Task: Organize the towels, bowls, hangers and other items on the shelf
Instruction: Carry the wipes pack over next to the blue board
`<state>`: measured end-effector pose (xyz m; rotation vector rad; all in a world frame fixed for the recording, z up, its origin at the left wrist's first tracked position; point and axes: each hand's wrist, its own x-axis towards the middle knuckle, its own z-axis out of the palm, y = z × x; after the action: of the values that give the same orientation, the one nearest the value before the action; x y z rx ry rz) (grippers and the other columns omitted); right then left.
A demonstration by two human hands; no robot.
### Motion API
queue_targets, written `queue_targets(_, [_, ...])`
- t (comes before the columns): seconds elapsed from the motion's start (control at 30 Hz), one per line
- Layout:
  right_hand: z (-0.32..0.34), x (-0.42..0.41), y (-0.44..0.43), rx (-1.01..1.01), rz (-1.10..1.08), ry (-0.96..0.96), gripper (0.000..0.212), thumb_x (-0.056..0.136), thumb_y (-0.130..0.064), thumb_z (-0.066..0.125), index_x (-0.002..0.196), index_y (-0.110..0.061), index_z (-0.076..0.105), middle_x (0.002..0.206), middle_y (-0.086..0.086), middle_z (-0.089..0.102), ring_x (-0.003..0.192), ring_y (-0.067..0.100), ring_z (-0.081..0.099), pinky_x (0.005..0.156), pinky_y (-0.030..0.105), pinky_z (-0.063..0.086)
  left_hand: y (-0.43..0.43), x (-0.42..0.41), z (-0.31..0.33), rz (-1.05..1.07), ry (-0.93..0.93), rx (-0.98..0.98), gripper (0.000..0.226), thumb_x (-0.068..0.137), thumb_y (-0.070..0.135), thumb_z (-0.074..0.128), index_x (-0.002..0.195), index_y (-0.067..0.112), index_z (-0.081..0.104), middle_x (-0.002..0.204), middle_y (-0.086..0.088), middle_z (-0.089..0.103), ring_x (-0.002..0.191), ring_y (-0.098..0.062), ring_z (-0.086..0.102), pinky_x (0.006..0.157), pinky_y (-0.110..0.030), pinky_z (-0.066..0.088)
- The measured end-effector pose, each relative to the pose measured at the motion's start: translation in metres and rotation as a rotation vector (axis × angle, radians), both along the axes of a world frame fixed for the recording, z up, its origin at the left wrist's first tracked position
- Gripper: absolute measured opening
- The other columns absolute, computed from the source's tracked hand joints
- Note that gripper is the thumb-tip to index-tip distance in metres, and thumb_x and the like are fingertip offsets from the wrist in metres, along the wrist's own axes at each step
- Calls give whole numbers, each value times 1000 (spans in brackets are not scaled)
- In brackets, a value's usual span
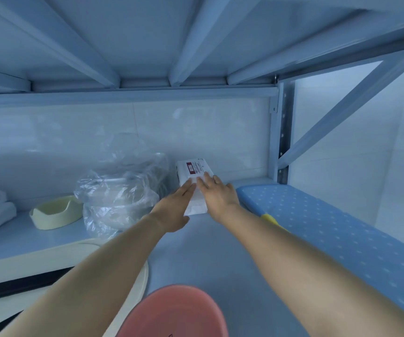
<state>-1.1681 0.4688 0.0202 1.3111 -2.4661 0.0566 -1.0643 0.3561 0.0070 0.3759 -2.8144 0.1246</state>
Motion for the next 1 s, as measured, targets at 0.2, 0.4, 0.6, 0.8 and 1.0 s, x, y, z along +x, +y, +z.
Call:
queue_targets(0.2, [-31, 25, 1, -101, -4, 53, 77, 78, -7, 65, 140, 0, 21, 147, 14, 20, 133, 27, 28, 93, 37, 39, 1, 15, -12, 20, 39, -106, 76, 88, 8, 45, 150, 15, 2, 157, 8, -13, 145, -11, 3, 96, -30, 44])
queue_targets(0.4, [-43, 16, 10, -19, 48, -75, 73, 89, -4, 46, 148, -4, 2, 156, 5, -16, 145, 23, 4, 109, 43, 31, 11, 13, -16, 67, 25, -75, 78, 90, 12, 44, 149, 14, -8, 155, 9, -22, 144, -7, -3, 93, -26, 44])
queue_targets(0.6, [-44, 12, 3, -16, 58, -155, 75, 88, 1, 43, 148, -5, -1, 154, 1, -26, 145, 24, 2, 109, 40, 33, 7, 7, -12, 67, -25, -30, 79, 91, 10, 40, 148, 16, -14, 153, 11, -26, 144, -8, 2, 83, -23, 43])
queue_targets(0.8, [-41, 0, -2, 0, 75, -222, 76, 88, 1, 43, 149, -9, -1, 152, -4, -30, 145, 21, 0, 108, 37, 34, -3, 1, -6, 70, -60, 43, 81, 87, 3, 37, 147, 21, -15, 152, 17, -26, 142, -10, 17, 80, -22, 39])
queue_targets(1.0, [-41, -9, -10, 32, 45, -221, 80, 85, 2, 45, 149, -13, -2, 150, -7, -34, 145, 18, -1, 104, 35, 39, -3, -3, -9, 71, -44, 22, 80, 87, 1, 36, 148, 18, -14, 152, 15, -26, 142, -9, 13, 82, -22, 41])
